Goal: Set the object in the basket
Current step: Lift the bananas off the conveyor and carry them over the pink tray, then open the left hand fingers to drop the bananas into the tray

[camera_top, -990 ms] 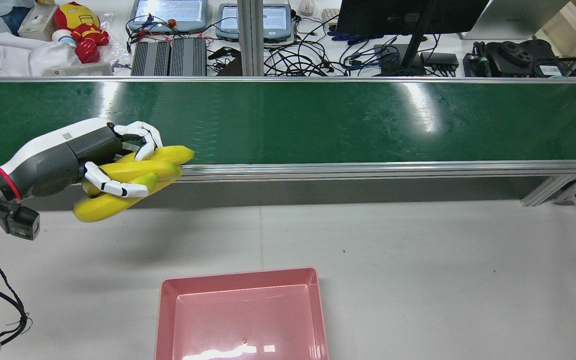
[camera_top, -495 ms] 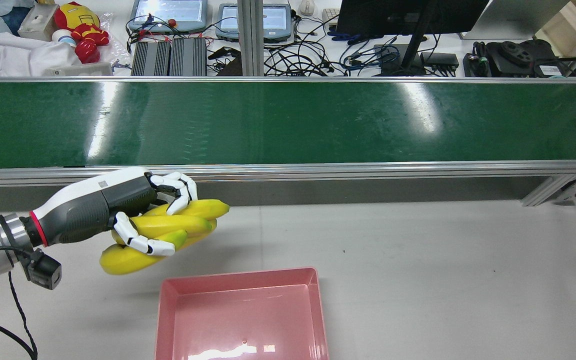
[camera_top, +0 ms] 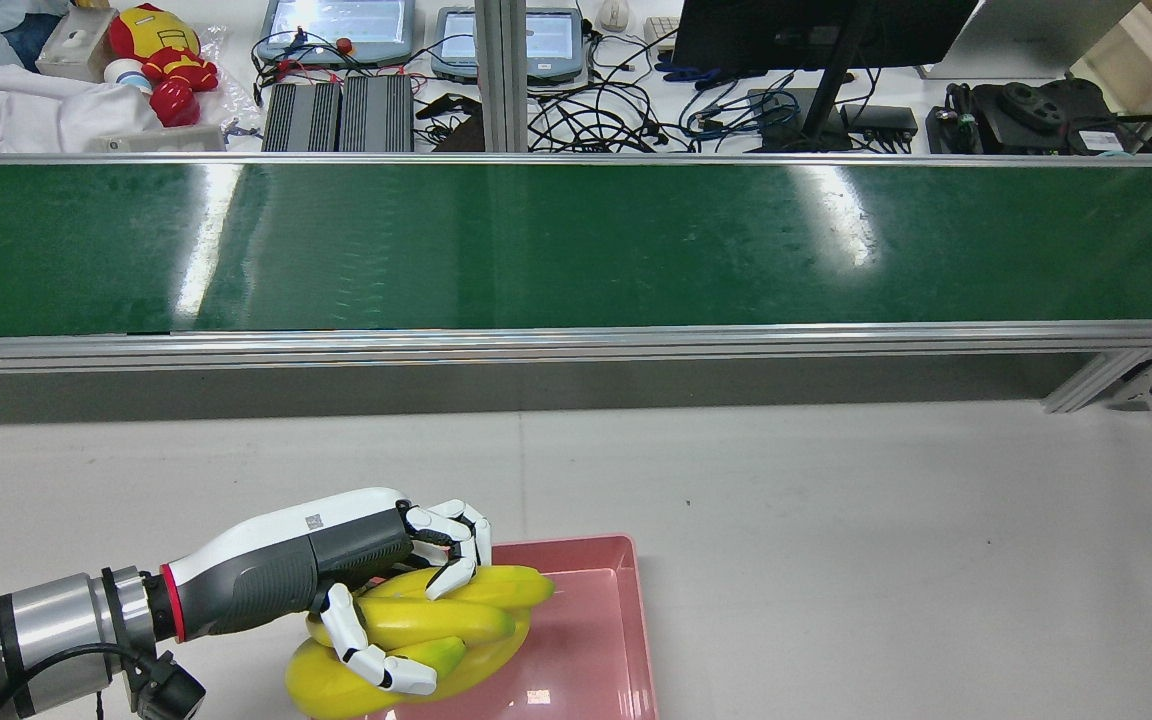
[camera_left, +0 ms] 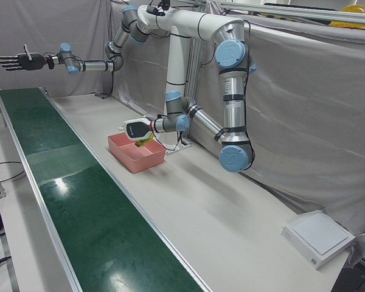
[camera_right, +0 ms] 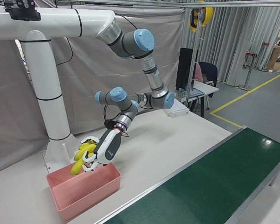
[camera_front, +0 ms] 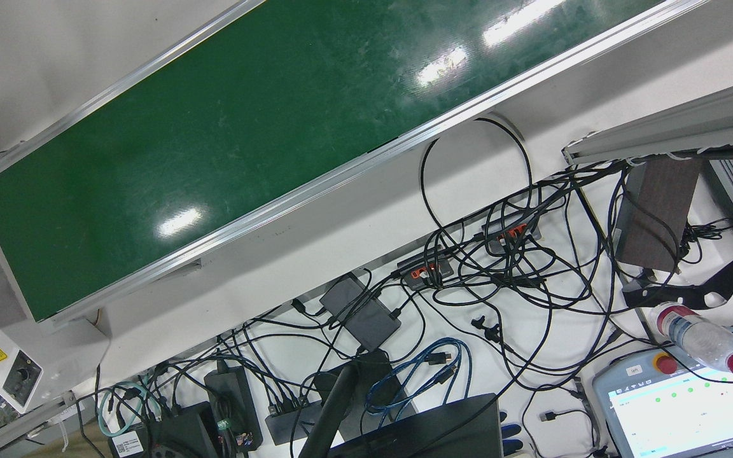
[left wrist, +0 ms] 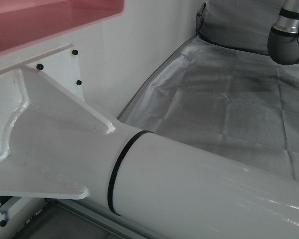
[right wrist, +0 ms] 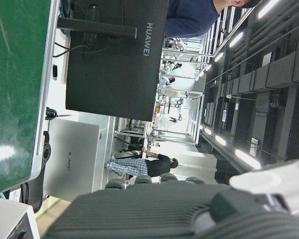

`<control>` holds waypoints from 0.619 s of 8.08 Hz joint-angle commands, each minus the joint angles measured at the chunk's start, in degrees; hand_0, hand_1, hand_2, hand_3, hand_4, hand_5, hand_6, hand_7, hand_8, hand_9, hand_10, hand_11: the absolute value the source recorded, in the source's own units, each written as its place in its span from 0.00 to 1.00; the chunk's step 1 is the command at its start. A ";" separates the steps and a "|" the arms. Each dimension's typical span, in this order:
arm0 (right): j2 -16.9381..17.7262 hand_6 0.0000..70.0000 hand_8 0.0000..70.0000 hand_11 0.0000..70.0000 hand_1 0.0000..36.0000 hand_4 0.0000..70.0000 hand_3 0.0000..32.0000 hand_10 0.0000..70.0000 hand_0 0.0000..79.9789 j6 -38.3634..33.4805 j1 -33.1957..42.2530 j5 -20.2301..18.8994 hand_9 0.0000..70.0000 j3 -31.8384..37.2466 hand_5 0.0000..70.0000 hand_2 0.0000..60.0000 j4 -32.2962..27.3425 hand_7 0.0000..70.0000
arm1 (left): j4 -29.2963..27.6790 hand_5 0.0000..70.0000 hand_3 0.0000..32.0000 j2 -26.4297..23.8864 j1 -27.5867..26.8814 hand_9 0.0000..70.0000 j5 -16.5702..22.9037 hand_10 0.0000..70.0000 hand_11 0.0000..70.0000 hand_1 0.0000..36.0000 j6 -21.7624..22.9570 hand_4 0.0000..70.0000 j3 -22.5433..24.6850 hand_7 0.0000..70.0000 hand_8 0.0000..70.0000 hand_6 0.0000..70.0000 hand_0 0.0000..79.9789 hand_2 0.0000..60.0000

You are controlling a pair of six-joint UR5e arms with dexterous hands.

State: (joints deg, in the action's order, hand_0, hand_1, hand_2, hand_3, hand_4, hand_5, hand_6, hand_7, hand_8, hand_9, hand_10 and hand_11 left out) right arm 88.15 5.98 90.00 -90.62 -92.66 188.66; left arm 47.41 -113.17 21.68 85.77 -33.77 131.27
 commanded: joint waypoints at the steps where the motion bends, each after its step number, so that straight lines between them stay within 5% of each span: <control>1: 0.00 0.00 0.00 0.00 0.00 0.00 0.00 0.00 0.00 0.00 0.00 0.00 0.00 0.02 0.00 0.00 -0.05 0.00 | 1.29 0.80 0.00 -0.73 -0.50 0.51 -0.51 0.27 0.41 0.37 -0.16 0.20 0.04 0.49 0.47 0.20 0.69 0.02; 3: -0.08 0.00 0.00 0.00 0.00 0.00 0.00 0.00 0.00 0.00 0.00 0.00 0.00 -0.07 0.00 0.00 -0.05 0.00 | 1.81 0.60 0.03 -0.29 -0.32 0.35 -0.16 0.15 0.22 0.09 -0.25 0.16 0.04 0.31 0.37 0.12 0.59 0.00; 4: 0.00 0.00 0.00 0.00 0.00 0.00 0.00 0.00 0.00 0.00 0.00 0.00 0.00 0.02 0.00 0.00 -0.05 0.00 | 2.33 0.58 0.16 -0.29 -0.41 0.27 0.01 0.10 0.15 0.00 -0.25 0.09 0.12 0.21 0.31 0.07 0.53 0.00; 5: 0.00 0.00 0.00 0.00 0.00 0.00 0.00 0.00 0.00 0.00 0.00 0.00 0.00 0.02 0.00 0.00 -0.05 0.00 | 3.65 0.57 0.18 -0.29 -0.15 0.23 0.19 0.09 0.12 0.00 -0.33 0.05 0.39 0.17 0.27 0.05 0.45 0.00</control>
State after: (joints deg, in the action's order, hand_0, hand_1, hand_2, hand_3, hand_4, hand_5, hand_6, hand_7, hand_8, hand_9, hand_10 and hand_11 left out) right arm 88.14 5.98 90.00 -90.61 -92.67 188.62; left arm 49.33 -113.55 21.27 85.60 -34.00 131.33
